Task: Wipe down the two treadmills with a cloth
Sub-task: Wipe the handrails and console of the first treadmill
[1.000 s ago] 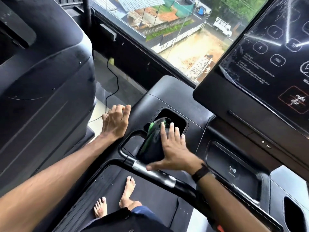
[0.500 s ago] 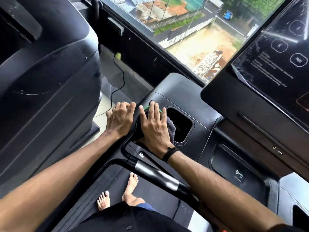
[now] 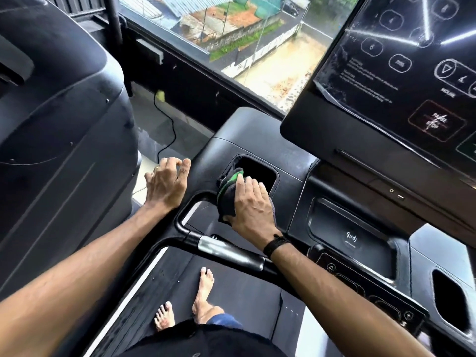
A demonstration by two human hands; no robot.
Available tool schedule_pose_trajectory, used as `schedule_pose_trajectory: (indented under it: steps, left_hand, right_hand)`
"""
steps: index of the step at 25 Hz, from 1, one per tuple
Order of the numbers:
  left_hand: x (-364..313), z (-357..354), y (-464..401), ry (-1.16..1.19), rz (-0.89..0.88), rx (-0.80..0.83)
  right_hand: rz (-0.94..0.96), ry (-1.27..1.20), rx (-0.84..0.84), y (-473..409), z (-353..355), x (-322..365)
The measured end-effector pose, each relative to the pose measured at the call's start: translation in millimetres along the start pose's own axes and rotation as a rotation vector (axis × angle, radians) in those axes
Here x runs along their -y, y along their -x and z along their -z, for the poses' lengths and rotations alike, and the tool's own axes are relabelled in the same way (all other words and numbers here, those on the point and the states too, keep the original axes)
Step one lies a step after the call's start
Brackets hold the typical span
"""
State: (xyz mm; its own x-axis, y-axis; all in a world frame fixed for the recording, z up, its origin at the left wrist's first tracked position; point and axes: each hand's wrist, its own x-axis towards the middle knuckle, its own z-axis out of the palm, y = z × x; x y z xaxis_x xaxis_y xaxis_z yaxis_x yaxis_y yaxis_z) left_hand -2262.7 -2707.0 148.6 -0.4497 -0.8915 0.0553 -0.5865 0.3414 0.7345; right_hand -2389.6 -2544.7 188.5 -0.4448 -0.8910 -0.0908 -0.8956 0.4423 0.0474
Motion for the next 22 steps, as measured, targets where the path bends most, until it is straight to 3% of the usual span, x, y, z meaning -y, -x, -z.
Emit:
schedule_pose_trajectory:
  steps: [4, 13, 16, 18, 22]
  left_hand:
    - [0, 0, 0, 0.006, 0.01, 0.0]
    - [1, -2, 0, -0.024, -0.07, 0.017]
    - [1, -3, -1, -0.026, -0.094, 0.026]
    - [1, -3, -2, -0.012, -0.085, 0.046]
    - [3, -3, 0, 0.001, -0.089, 0.032]
  right_hand:
    - [0.022, 0.057, 0.036, 30, 9, -17]
    - [-0.428, -0.042, 0.47, 60, 52, -8]
    - [-0.51, -0.182, 0.493, 20, 58, -39]
    - [-0.456, -0.201, 0.565, -4, 64, -66]
    - [-0.446, -0.153, 0.423, 15, 63, -58]
